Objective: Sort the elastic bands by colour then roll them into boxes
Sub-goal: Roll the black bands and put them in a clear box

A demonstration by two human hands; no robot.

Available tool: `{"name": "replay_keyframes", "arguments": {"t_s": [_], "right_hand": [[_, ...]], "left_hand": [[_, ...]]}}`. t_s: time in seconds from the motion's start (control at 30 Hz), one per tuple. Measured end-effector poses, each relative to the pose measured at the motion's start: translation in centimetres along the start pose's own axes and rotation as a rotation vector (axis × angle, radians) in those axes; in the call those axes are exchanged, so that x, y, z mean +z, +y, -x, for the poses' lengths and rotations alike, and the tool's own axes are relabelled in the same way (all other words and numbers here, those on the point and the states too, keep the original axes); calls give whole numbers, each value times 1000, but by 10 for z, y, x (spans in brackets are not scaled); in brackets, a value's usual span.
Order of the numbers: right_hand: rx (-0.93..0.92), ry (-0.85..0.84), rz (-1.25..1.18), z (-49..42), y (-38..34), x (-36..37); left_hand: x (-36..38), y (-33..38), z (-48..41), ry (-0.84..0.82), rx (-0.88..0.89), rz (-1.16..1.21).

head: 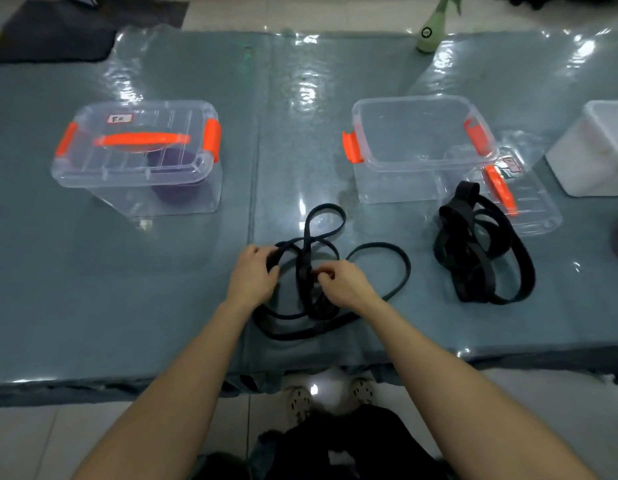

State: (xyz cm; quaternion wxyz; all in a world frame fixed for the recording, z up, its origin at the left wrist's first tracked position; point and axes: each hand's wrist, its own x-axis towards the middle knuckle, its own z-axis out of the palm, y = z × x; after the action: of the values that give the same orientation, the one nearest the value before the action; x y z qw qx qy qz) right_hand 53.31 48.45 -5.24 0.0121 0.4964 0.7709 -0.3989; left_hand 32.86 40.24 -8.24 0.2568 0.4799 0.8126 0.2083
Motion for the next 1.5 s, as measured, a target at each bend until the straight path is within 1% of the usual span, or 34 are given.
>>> {"name": "replay_keyframes", "arguments": {"t_s": [0.1, 0.17, 0.2, 0.27, 0.37, 0.4, 0.47, 0.53, 0.6, 0.7, 0.73, 0.77, 0.83, 0.87, 0.9, 0.93, 0.97, 1.0, 1.03, 1.07, 1.17, 1.27, 1.33, 1.4, 1.5], "right_hand": [[-69, -41, 100, 11, 0, 6], [-66, 20, 72, 10, -3, 1], [-60, 65, 40, 8, -7, -7], [-50, 133, -1, 3, -19, -34], [-64, 130, -83, -4, -49, -95], [-87, 144, -104, -4, -64, -117], [-160, 198, -124, -2, -101, -163], [-246, 301, -102, 3, -140, -209], [-317, 429, -68, 13, -179, -258], [-422, 556, -46, 40, -229, -328], [-465, 578, -14, 51, -243, -348], [-511, 592, 40, 62, -256, -365], [-599, 608, 170, 81, -278, -396], [-642, 612, 216, 90, -289, -408], [-680, 620, 251, 99, -299, -418], [-708, 633, 286, 106, -309, -427], [-723, 648, 325, 114, -319, -434], [-733, 664, 362, 120, -328, -439], [-741, 681, 392, 126, -336, -444], [-753, 701, 413, 131, -344, -448], [-821, 783, 431, 147, -366, -462], [-885, 860, 425, 164, -385, -479], [-916, 890, 398, 175, -395, -489], [-927, 898, 398, 183, -403, -497], [-944, 933, 398, 191, -409, -509]], "left_hand": [[-3, 3, -3, -13, -1, -30], [-8, 5, -1, 7, 20, -35], [-13, 5, -2, 43, 14, -16], [-32, 7, -4, 131, -50, 94], [-76, 20, -12, 163, -127, 263], [-93, 29, -16, 163, -122, 319], [-128, 50, -20, 182, -85, 508], [-166, 74, -23, 234, -23, 708], [-205, 98, -24, 296, 39, 772], [-262, 127, -19, 409, 79, 598], [-281, 134, -16, 396, 68, 510], [-298, 140, -14, 333, 49, 389], [-329, 154, -6, 76, -2, 23], [-341, 161, -3, -11, 0, -142], [-351, 172, -1, -21, 41, -236], [-360, 184, 0, 47, 113, -238], [-367, 199, 1, 148, 199, -148], [-373, 215, 2, 238, 291, -7], [-379, 232, 2, 278, 376, 127], [-385, 250, 2, 276, 450, 218], [-402, 301, 2, 186, 580, 397], [-418, 347, 3, -18, 608, 581], [-429, 366, 4, -123, 633, 572], [-445, 380, 6, -119, 680, 551], [-469, 393, 11, -6, 706, 766]]}}
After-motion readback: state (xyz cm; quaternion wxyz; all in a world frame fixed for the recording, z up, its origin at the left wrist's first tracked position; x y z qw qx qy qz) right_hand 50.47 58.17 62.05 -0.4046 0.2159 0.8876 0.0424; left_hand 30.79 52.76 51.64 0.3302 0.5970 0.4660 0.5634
